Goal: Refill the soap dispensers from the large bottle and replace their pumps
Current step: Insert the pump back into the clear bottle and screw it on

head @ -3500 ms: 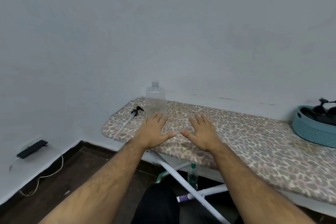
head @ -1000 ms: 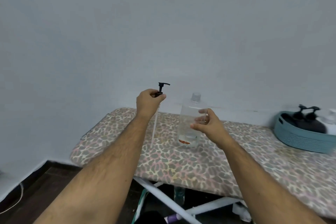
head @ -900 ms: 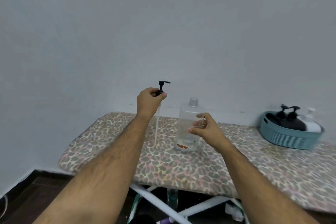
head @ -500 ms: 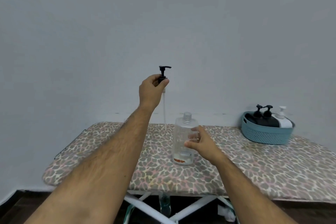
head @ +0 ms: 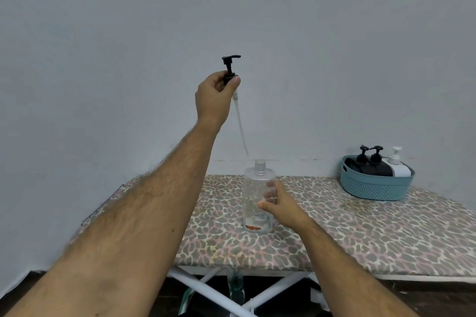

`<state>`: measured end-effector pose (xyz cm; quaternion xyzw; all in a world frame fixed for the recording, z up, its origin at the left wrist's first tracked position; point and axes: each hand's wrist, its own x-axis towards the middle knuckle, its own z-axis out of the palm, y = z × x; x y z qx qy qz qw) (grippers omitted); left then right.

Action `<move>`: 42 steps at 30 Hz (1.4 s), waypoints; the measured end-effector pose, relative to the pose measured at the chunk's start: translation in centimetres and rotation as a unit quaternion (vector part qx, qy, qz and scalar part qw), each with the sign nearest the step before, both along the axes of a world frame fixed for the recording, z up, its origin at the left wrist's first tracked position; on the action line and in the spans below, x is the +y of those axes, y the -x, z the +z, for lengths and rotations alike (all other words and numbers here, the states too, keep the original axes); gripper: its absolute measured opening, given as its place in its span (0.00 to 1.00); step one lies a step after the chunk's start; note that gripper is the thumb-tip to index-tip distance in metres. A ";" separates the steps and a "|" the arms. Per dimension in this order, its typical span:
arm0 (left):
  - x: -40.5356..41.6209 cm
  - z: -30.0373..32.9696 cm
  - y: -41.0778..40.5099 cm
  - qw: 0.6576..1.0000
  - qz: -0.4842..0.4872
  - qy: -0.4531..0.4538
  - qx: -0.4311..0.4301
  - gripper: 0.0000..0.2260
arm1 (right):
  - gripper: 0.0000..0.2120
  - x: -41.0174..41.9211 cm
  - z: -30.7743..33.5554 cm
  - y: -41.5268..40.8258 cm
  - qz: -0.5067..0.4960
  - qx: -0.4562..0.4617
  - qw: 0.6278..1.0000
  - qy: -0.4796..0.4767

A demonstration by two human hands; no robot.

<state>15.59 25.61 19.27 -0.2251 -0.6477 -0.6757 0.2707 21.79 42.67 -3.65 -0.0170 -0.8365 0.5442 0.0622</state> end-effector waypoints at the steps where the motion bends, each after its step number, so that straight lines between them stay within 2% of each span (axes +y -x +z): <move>1: 0.1 0.3 -0.2 1.000 -0.006 -0.005 0.000 0.08 | 0.27 0.0 0.0 -0.1 0.000 -0.001 1.000 -0.002; 13: 1.6 -1.9 -0.9 0.998 -0.048 -0.012 -0.030 0.08 | 0.28 -0.1 0.0 -0.1 -0.004 -0.008 1.000 -0.012; 30: 3.5 -12.7 -0.9 0.980 -0.110 0.108 -0.130 0.12 | 0.26 0.2 -0.5 0.3 0.002 0.008 1.000 -0.018; 42: 2.9 -15.5 -1.2 0.973 -0.119 0.140 -0.143 0.10 | 0.27 0.4 -0.5 0.1 0.011 0.010 1.000 -0.026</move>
